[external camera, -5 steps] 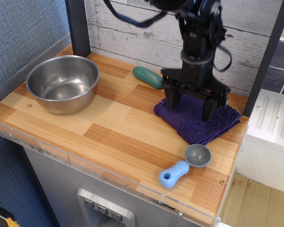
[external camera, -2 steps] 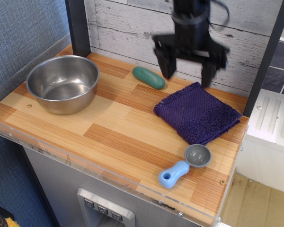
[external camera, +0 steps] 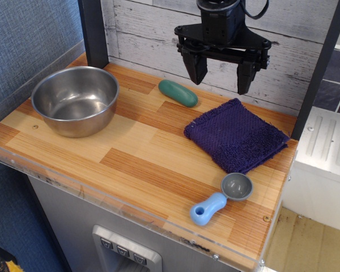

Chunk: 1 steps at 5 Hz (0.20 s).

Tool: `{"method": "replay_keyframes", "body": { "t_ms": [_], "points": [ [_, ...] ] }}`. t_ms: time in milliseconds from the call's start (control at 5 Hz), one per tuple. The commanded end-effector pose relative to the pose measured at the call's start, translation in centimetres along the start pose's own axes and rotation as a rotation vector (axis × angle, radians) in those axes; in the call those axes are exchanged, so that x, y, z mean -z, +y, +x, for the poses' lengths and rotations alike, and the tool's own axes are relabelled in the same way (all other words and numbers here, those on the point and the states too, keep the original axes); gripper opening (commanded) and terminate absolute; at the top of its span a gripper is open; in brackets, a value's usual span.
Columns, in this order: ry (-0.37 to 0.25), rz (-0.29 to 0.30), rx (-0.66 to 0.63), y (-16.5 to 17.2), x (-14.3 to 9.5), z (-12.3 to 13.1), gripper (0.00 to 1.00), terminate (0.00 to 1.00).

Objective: Move towel to back right table corner

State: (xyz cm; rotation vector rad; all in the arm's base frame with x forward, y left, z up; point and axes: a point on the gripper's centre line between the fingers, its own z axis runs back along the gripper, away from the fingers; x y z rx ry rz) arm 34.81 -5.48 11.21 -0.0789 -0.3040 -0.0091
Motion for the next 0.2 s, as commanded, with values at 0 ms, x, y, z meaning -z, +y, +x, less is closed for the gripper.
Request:
{"method": "replay_keyframes", "body": {
  "t_ms": [0],
  "points": [
    [-0.038, -0.005, 0.006, 0.14, -1.38, -0.08, 1.0, 1.0]
  ]
}}
